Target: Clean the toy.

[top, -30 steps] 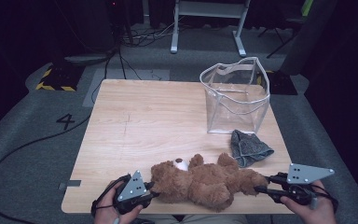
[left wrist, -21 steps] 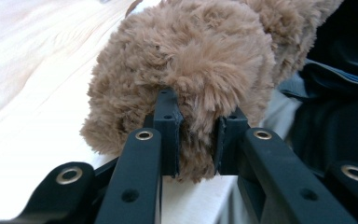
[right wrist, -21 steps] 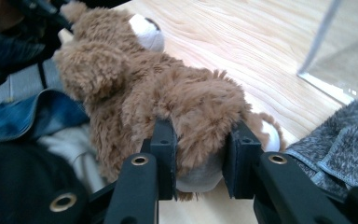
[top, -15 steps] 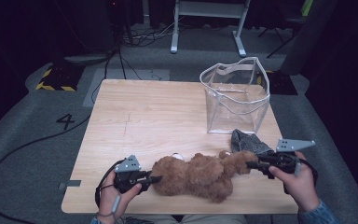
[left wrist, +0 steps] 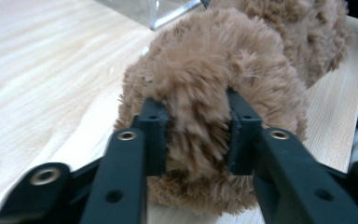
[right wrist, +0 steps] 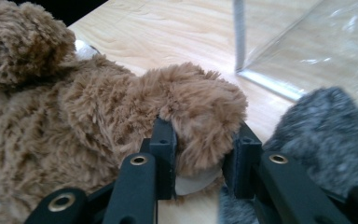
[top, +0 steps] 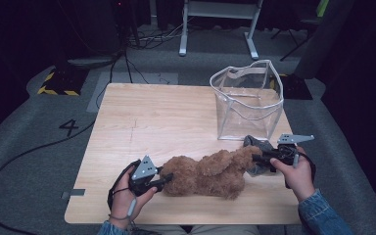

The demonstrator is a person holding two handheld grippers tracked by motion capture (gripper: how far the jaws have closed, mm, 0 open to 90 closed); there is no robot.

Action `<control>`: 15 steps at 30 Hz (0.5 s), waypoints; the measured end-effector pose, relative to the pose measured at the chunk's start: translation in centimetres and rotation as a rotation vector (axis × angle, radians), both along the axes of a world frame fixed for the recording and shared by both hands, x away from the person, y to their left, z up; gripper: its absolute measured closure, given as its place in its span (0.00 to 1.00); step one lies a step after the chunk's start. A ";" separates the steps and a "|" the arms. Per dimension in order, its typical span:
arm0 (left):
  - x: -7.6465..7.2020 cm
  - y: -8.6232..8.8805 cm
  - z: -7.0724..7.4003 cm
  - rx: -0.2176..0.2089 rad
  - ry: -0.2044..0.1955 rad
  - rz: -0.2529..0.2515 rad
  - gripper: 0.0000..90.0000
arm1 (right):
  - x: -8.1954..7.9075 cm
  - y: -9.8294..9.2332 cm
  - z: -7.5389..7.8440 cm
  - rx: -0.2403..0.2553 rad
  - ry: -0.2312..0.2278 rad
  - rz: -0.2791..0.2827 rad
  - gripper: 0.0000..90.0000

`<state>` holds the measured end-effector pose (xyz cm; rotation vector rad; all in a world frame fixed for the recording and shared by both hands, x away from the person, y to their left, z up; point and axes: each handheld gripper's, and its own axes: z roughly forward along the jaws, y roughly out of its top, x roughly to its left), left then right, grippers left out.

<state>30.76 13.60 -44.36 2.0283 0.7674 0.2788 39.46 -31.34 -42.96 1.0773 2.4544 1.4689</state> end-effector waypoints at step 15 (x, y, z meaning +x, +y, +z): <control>1.0 0.3 -1.1 -0.069 0.033 0.054 0.84 | -0.1 -1.7 -0.1 -0.282 -0.164 -0.099 0.34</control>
